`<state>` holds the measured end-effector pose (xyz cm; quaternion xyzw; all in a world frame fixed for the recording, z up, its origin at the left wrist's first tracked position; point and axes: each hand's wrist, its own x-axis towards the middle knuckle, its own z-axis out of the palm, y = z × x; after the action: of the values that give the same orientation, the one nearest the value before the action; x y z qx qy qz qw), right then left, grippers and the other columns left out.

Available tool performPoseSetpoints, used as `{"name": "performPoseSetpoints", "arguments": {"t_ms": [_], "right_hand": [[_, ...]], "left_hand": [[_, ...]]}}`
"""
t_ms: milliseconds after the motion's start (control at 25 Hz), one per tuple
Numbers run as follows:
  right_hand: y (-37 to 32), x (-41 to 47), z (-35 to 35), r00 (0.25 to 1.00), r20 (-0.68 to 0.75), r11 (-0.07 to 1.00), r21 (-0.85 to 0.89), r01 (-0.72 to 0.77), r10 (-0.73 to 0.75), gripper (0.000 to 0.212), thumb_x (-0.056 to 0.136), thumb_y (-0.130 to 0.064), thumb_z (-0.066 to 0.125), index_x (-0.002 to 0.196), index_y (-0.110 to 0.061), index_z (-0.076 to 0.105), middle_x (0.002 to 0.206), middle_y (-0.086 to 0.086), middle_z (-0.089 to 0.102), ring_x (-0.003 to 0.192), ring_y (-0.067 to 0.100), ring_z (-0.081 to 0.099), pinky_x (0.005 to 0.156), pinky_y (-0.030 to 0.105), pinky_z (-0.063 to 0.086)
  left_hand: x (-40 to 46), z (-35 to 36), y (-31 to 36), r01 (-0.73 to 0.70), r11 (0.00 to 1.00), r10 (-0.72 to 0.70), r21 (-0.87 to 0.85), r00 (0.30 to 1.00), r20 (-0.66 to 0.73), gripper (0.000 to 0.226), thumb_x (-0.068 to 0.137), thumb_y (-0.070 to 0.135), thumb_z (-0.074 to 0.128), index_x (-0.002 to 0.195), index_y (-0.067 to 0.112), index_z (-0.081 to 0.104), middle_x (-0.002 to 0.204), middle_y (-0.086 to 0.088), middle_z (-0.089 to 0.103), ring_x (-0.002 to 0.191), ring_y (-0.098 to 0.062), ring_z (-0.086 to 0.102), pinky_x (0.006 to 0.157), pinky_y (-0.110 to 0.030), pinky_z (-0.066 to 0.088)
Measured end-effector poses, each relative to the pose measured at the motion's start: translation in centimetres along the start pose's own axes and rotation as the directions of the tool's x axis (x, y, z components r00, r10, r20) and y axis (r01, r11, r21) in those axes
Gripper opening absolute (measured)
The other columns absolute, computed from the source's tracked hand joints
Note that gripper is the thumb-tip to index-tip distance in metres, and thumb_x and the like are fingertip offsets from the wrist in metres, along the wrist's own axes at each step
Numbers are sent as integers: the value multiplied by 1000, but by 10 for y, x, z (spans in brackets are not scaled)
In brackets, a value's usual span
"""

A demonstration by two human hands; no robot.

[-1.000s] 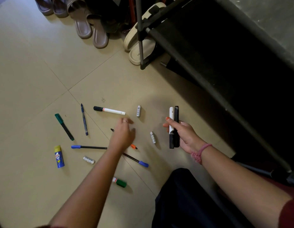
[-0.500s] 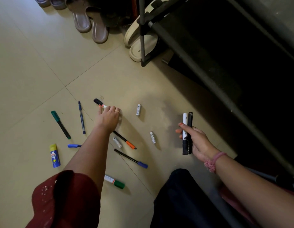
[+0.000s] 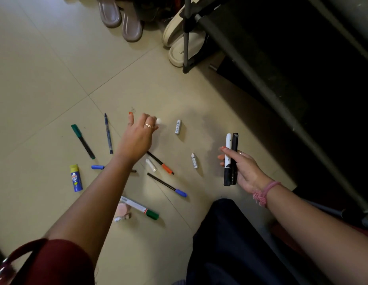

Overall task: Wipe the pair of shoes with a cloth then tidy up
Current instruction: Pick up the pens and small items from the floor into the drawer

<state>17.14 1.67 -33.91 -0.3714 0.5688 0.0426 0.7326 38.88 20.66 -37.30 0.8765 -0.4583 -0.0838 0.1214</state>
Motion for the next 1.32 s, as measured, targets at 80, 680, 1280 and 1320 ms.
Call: {"name": "performPoseSetpoints", "arguments": {"t_ms": [80,680,1280,1320], "right_hand": [[-10,-12,2,1000,29,1000,-29,-3,4,35,90,-22,62,119,-3,57,82,4,67,71,13,59,73,24,48],[-5,-58,10,990,114,976,-211,-53,78,39,89,-20,62,121,2,55,89,6,68,78,14,63,76,26,51],[-24,-69,3,990,132,985,-170,-30,52,35,90,-22,62,120,-6,58,91,2,72,77,11,66,71,26,50],[-30,-77,1,989,141,986,-164,-24,47,33,90,-22,62,119,-9,59,93,2,72,78,10,66,71,27,50]], "left_hand": [[-22,-27,11,167,931,-212,-324,971,-110,22,99,8,48,117,-5,51,109,-21,52,84,-26,56,83,-39,46],[-172,49,72,904,-267,-834,-335,-43,550,58,90,34,63,139,10,43,111,-16,59,107,-33,58,83,-35,45],[-142,19,105,446,-657,-686,-607,-20,727,14,87,17,58,80,11,48,70,-4,46,53,-16,43,45,-22,38],[-139,4,112,379,-693,-644,-613,56,763,11,88,13,58,81,11,50,74,-4,46,55,-15,42,47,-23,40]]}}
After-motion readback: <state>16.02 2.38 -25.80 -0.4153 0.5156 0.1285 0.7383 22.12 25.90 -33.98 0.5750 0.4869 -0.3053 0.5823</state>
